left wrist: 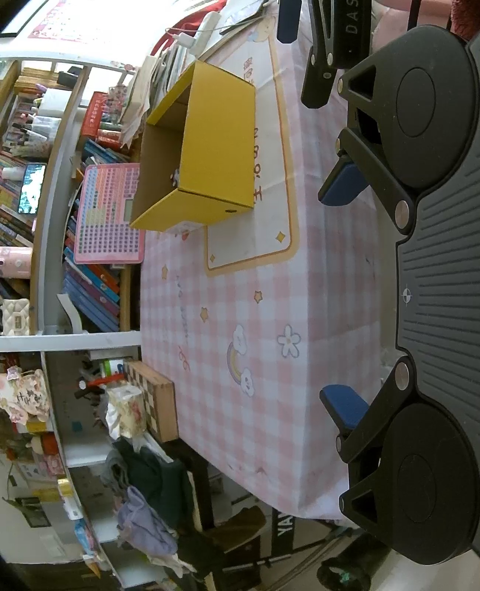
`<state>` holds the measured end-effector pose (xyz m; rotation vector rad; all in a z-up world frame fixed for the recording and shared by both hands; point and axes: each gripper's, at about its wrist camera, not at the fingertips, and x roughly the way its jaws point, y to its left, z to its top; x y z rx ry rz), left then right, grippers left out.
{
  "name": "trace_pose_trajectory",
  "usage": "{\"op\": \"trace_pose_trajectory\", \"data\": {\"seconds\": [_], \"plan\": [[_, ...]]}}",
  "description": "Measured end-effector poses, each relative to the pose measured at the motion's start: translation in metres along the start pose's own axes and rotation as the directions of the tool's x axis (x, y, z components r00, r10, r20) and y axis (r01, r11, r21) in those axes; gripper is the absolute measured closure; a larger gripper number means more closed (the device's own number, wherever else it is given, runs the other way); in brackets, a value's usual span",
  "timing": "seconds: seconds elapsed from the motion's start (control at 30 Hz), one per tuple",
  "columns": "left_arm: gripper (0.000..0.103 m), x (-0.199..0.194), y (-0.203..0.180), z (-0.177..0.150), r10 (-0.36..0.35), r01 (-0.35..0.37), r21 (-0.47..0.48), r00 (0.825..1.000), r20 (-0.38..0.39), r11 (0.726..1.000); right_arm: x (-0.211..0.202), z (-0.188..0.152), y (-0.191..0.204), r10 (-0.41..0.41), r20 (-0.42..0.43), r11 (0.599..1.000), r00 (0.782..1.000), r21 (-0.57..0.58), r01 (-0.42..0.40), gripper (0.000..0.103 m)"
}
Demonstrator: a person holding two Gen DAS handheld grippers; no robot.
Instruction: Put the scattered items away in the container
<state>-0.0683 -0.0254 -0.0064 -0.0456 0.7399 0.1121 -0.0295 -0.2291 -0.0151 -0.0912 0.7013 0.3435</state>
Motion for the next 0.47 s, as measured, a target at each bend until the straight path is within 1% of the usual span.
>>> {"op": "trace_pose_trajectory", "data": {"seconds": [0.47], "plan": [[0.000, 0.0017, 0.0058, -0.0010, -0.022, 0.022, -0.027, 1.000, 0.000, 0.999, 0.0047, 0.0026, 0.0015, 0.005, -0.018, 1.000, 1.000, -0.007, -0.005, 0.003]]}}
